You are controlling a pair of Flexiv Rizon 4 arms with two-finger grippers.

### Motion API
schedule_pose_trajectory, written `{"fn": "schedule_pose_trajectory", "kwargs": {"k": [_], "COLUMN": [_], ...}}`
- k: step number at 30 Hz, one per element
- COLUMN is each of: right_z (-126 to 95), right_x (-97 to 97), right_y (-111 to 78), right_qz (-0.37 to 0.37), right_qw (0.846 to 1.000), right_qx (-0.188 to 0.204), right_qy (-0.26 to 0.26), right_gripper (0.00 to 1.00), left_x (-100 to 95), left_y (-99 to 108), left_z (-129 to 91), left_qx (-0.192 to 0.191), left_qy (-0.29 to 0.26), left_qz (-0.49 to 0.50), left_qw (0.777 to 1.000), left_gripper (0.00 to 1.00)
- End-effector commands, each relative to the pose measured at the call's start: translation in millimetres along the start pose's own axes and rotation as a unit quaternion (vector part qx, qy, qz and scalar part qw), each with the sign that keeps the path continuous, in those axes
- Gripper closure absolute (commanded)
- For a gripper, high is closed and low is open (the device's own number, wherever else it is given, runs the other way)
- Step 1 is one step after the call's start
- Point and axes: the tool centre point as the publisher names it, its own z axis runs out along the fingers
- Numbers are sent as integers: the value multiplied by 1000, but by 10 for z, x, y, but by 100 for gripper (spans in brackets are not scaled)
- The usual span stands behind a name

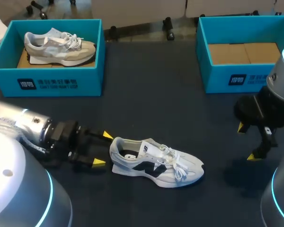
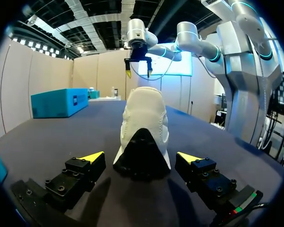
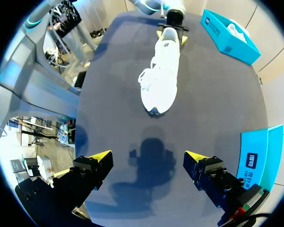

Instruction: Take the shoe out of the shoebox, open the shoe tongue, remove and reinsert the insole, then place the shoe into the shoebox

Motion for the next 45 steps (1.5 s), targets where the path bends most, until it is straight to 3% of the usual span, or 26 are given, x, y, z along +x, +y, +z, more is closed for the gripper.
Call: {"fn": "schedule_pose_trajectory", "kwargs": {"k": [1,16,45], "right_z": [12,12,12], "right_x": [0,0,0], "right_y": [2,2,2], "right_qz": [0,0,0], "right_qw": [1000,1000,1000], "right_qx": [1,1,1], "right_qy": [0,0,0], "right_gripper": [0,0,0], "left_x": [-43,80,90], "left_y": [8,4,-60], "left_z": [66,275,576], "left_qx": [0,-3,17], "left_qy": [6,27,33], "left_qz": [0,-5,-12], "left_qw": [1000,1000,999], "left_gripper": [0,0,0]}}
